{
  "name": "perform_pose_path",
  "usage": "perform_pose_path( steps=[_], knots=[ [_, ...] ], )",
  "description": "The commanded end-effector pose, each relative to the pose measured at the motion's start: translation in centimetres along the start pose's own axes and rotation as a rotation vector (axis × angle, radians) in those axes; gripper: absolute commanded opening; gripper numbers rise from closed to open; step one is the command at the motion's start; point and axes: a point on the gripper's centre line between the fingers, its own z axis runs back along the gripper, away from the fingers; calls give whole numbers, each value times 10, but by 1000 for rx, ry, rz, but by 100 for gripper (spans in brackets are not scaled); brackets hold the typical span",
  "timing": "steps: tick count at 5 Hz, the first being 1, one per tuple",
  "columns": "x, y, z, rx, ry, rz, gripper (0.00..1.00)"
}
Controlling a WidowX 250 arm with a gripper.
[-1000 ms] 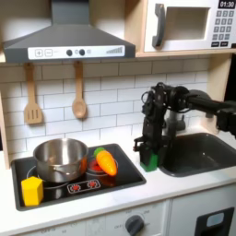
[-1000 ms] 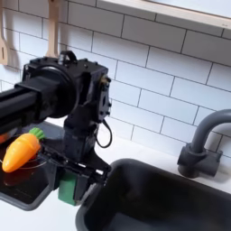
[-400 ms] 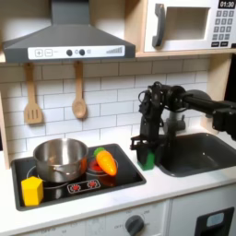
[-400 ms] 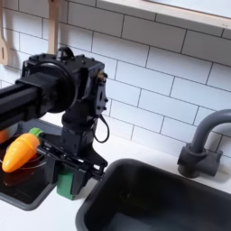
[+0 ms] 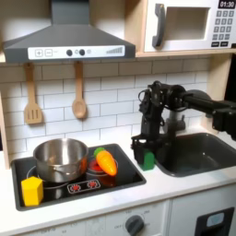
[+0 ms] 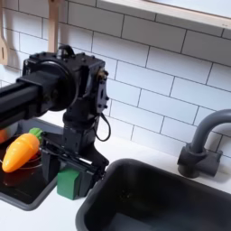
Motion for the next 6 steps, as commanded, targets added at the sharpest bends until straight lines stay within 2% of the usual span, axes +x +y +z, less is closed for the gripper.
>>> perform_pose_path(
  steps=[1, 2, 3, 5, 6],
  knots=[
    [1, 8, 16, -18, -7, 13, 100],
    [2, 8, 25, -34, -17, 0, 100],
    [3, 15, 37, -65, -36, 14, 100],
    [9, 33, 45, -26, -58, 54, 100],
    [11, 42, 49, 9, -76, 62, 100]
  ],
)
